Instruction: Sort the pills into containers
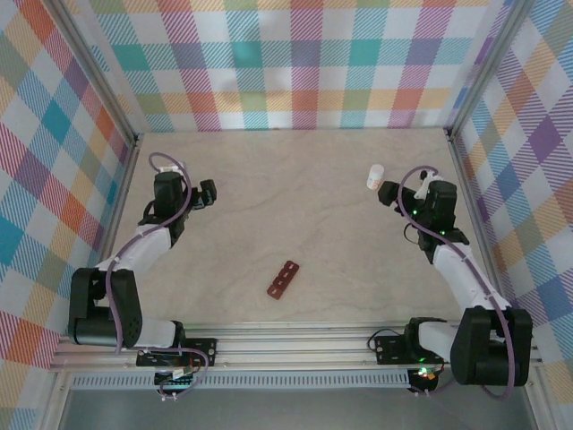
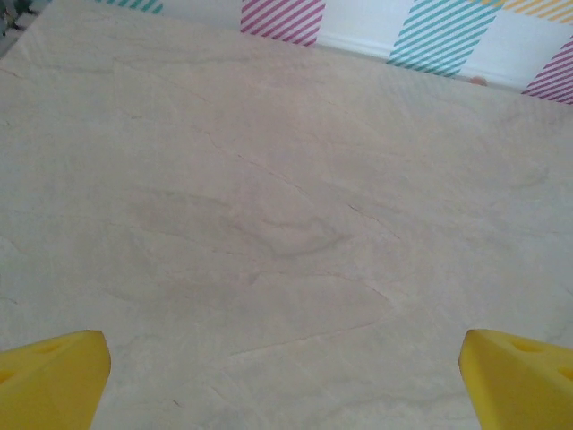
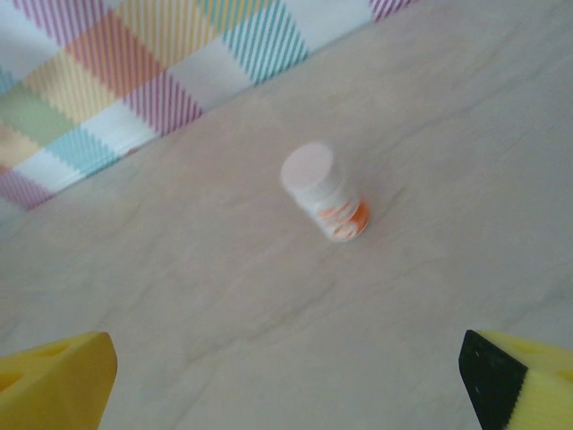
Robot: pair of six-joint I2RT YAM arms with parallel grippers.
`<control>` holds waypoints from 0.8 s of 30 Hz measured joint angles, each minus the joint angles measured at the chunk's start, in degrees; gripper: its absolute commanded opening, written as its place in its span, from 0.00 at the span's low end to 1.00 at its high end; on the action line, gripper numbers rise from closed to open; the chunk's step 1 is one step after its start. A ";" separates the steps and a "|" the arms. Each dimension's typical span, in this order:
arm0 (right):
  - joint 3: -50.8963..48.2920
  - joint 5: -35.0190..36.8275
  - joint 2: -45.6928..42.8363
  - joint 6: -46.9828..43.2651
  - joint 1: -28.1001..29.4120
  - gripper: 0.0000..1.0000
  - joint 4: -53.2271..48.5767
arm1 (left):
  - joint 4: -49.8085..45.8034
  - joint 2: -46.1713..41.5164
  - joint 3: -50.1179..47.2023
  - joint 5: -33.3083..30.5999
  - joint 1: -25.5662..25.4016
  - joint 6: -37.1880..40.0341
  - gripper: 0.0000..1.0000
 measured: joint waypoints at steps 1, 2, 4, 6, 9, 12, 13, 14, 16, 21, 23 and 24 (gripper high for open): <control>0.00 -1.53 -0.74 0.44 0.07 0.98 -2.14 | -1.68 -0.52 0.70 0.37 0.00 -0.52 1.00; 0.00 -2.91 -1.57 0.92 0.20 0.98 -4.11 | -3.06 -1.07 1.25 0.63 -0.02 -1.05 1.00; -0.11 -5.07 -3.41 1.36 0.61 0.96 -6.99 | -5.46 -2.38 1.99 1.57 -0.09 -1.92 1.00; -0.15 -6.91 -5.27 1.42 1.18 0.95 -9.66 | -7.32 -3.72 2.29 2.78 -0.31 -2.99 1.00; -0.50 -9.01 -7.13 1.22 2.58 0.92 -12.96 | -10.01 -5.38 2.40 3.58 -1.57 -4.46 1.00; -1.92 -9.77 -8.11 1.18 5.70 0.91 -15.34 | -12.48 -6.99 2.40 4.00 -4.13 -5.49 1.00; -2.49 -9.62 -8.20 1.18 7.34 0.91 -16.15 | -13.05 -7.63 2.38 4.02 -4.96 -5.70 1.00; -3.13 -9.29 -8.15 1.18 9.44 0.91 -16.74 | -13.66 -8.37 2.38 4.04 -5.88 -5.86 1.00; -3.96 -8.44 -7.61 1.27 14.14 0.89 -17.66 | -14.84 -9.68 2.38 4.04 -7.15 -6.12 1.00; -4.17 -4.98 -2.93 2.97 27.02 0.88 -17.57 | -17.31 -11.41 2.38 4.02 -8.28 -7.45 1.00; -4.17 -3.26 -0.81 4.24 31.63 0.88 -17.27 | -18.08 -11.41 2.38 4.00 -8.28 -7.85 1.00; -4.17 -2.32 0.44 4.92 34.01 0.88 -17.00 | -18.58 -11.41 2.38 3.98 -8.31 -8.04 1.00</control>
